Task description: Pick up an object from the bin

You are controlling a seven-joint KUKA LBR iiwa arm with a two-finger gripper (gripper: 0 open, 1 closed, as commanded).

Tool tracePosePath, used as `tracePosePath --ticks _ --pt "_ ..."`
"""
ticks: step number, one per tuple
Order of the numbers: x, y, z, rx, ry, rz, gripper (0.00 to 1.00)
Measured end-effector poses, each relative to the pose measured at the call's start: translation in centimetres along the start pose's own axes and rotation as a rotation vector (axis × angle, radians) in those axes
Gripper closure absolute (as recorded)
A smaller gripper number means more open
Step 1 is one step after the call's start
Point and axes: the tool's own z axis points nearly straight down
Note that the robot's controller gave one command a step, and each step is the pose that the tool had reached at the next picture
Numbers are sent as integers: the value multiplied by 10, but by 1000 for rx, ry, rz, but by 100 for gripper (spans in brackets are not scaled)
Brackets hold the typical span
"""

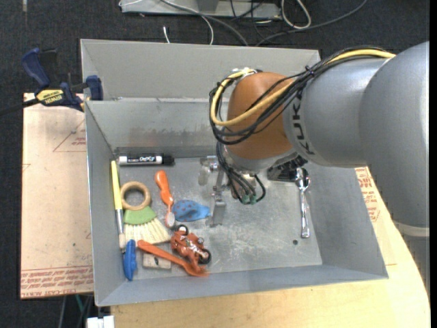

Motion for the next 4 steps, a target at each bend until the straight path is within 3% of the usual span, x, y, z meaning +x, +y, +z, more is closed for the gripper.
tracePosePath --ticks 1,2,3,4 --pt "21 16 9 0 1 126 0" --pt "-1 14 43 -1 -12 -19 0" --pt "26 22 42 -2 2 207 100" --pt "26 22 42 -2 2 207 100"
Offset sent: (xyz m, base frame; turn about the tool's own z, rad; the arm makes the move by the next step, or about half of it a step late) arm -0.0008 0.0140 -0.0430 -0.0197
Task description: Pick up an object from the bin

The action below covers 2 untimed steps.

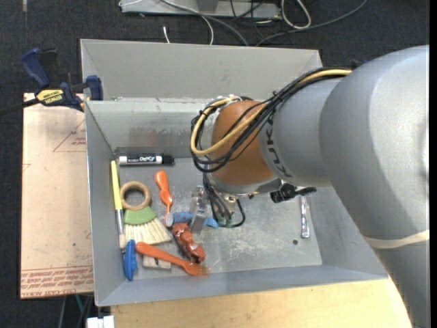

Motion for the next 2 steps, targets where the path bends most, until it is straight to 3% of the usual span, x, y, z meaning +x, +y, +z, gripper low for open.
tracePosePath --ticks 1,2 --pt "3 -1 -15 4 9 0 100" --pt "1 0 -59 1 3 -1 100"
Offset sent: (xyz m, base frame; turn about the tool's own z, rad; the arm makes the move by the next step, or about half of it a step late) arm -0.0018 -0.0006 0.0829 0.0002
